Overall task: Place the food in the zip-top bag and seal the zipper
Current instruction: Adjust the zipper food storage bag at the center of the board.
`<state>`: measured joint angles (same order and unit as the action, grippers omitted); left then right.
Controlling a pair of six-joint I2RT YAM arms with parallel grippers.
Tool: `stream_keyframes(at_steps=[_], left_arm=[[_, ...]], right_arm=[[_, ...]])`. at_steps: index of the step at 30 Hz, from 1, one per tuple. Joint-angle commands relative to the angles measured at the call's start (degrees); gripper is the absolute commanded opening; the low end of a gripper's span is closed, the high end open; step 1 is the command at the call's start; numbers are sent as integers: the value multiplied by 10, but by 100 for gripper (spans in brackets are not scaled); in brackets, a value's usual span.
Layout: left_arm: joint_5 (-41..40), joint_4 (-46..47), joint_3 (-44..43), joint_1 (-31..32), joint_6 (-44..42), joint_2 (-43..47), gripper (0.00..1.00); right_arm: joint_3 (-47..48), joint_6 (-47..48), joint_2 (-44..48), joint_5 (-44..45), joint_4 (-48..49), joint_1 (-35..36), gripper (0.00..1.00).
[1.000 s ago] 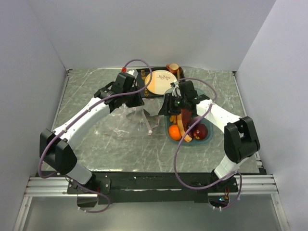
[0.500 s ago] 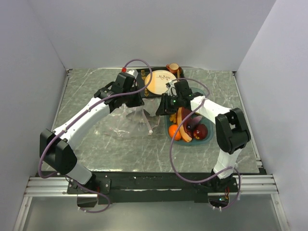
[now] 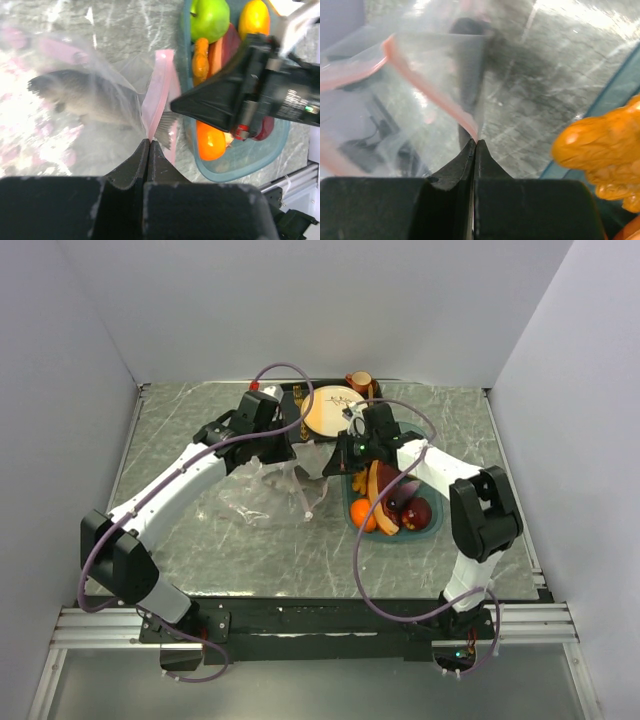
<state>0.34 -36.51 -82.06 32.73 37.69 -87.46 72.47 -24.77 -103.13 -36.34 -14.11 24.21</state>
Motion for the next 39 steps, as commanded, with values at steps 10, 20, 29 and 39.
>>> stream_keyframes(at_steps=[10, 20, 29, 39], left_arm=[[-78, -44, -18, -50, 0, 112, 1], [-109, -76, -49, -59, -3, 163, 2], [-112, -123, -133, -63, -1, 177, 2], [-63, -93, -74, -63, 1, 128, 1]], right_arm=[[93, 3, 75, -27, -15, 35, 3], [186, -12, 29, -37, -46, 58, 0], [325, -12, -46, -61, -94, 82, 1], [196, 13, -59, 51, -125, 62, 3]])
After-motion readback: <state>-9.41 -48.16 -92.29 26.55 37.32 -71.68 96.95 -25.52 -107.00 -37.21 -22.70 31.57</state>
